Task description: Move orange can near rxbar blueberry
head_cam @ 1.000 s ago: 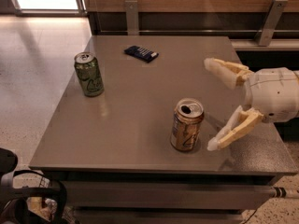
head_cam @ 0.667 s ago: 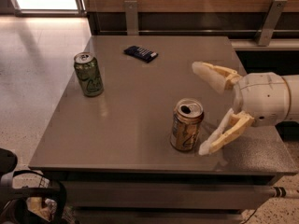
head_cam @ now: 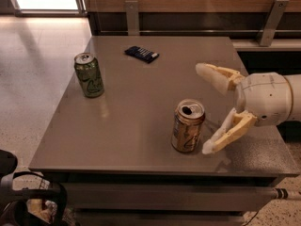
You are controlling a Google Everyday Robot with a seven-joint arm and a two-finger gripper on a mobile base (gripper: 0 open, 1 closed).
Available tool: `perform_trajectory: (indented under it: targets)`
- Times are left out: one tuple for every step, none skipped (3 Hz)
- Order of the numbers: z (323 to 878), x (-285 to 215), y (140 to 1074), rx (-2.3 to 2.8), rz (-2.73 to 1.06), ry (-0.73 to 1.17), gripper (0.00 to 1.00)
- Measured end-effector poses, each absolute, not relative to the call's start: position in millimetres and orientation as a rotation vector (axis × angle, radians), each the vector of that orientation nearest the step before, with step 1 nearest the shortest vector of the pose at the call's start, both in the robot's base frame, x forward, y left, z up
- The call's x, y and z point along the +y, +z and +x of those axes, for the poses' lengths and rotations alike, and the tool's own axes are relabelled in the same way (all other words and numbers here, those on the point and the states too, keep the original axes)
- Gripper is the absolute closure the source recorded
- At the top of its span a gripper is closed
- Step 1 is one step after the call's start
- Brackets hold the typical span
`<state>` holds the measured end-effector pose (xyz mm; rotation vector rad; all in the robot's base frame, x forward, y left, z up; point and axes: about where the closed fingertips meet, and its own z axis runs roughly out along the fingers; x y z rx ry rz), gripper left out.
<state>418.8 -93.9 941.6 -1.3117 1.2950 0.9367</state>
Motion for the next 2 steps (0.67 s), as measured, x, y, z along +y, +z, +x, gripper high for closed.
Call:
perform_trajectory:
  targets:
    - [426.7,-96.4,924.7,1.308,-1.314,0.963,0.0]
    - [429.1,-96.7,915.5,1.302,-1.315,0.974,0.0]
